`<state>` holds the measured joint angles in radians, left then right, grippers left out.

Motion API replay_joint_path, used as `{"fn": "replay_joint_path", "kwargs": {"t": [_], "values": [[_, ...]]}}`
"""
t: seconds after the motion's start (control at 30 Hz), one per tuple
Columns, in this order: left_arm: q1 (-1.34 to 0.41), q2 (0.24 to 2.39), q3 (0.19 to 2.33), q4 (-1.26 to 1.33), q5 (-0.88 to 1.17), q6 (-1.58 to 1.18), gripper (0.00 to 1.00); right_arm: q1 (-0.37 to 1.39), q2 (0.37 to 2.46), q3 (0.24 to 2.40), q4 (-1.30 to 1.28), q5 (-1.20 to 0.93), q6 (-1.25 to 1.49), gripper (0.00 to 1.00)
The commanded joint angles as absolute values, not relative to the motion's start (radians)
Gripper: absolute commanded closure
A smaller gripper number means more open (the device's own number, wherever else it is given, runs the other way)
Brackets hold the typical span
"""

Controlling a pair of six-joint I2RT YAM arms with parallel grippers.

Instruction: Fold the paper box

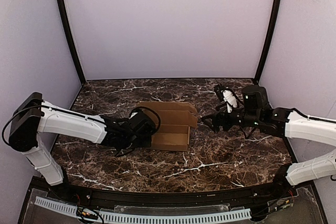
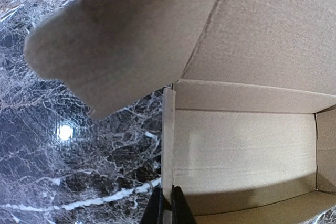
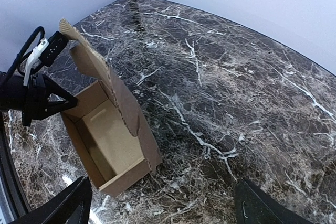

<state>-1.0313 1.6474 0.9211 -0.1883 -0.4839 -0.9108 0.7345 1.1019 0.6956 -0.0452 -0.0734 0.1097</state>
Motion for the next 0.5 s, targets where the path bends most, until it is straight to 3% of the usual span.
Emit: {"fn": "replay_joint_path", "kwargs": {"t": [0.0,0.47], "values": [[-1.046,1.626,0.913,-0.19,-0.504,-0.968,1.0,0.73,1.154,0.688,0.075,-0.151,0.072,0.09],[-1.056,1.612,0.905,-0.198,-0.505,-0.953,0.8,0.73,1.31,0.73,0.146,-0.208,0.005,0.2]]}}
